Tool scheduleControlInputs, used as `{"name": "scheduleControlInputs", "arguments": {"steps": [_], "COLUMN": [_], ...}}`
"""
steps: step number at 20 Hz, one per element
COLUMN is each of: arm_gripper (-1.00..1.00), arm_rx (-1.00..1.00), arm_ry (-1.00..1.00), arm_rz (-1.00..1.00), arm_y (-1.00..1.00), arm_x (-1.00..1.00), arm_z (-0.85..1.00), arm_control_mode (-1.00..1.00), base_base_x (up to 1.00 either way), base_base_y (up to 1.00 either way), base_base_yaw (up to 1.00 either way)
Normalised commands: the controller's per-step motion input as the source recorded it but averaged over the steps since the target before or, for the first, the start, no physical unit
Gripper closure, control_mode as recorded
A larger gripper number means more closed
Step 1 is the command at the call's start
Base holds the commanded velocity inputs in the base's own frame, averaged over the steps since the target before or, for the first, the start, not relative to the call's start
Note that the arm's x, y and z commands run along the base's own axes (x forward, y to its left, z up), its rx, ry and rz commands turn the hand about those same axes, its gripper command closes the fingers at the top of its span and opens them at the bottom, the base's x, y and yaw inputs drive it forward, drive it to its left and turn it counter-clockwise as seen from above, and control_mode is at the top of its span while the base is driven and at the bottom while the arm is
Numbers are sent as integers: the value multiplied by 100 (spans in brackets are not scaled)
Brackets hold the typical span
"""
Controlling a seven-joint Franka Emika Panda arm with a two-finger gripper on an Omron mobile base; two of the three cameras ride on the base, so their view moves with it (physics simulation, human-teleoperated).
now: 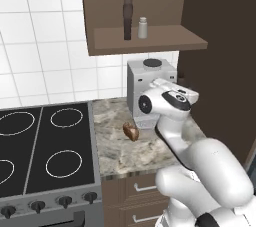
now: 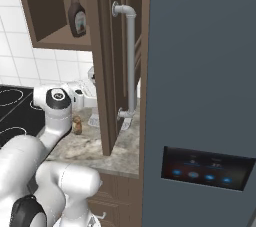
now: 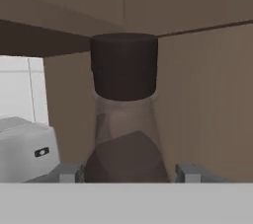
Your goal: There are various items on the counter. Only move the condiments/shakers into the cabinet.
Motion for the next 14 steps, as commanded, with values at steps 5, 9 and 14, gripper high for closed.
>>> {"name": "scheduleControlInputs", "arguments": {"steps": [5,9,14], "arm_gripper": [100,100,100], "arm_rx": [0,2,17], "arm_ry": [8,19,11], "arm_rz": [-2,2,20], "arm_y": [11,2,3], "arm_x": [-28,-56,-23], "arm_z": [100,100,98], "arm_control_mode": [-100,-100,-100], "base_base_x": [0,0,0], "base_base_y": [0,0,0], "base_base_yaw": [0,0,0]}}
